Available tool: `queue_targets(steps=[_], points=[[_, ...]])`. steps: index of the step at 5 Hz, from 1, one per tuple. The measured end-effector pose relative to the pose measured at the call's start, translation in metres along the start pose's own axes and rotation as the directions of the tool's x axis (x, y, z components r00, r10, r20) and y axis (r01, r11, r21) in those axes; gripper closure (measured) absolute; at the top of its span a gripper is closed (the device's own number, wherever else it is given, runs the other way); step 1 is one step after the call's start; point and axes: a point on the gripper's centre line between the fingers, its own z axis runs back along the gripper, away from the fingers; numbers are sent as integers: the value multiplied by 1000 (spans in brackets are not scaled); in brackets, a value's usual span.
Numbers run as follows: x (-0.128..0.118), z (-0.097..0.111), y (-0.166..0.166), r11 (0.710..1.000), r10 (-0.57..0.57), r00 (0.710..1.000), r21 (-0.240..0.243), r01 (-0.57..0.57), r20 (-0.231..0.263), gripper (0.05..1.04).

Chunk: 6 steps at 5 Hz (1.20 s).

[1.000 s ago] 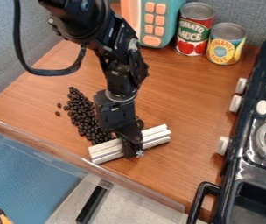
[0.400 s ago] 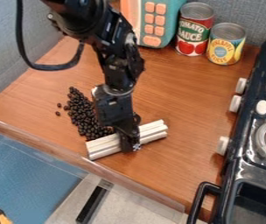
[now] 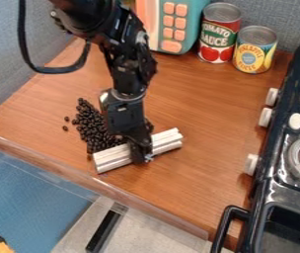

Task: Sweep into pile

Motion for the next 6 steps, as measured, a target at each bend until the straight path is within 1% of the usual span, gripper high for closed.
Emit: queue_targets(steps=[4, 6], points=[[22, 1, -40, 998, 58, 998, -6, -58, 11, 688], [23, 0, -57, 998, 70, 997, -9, -70, 16, 689]])
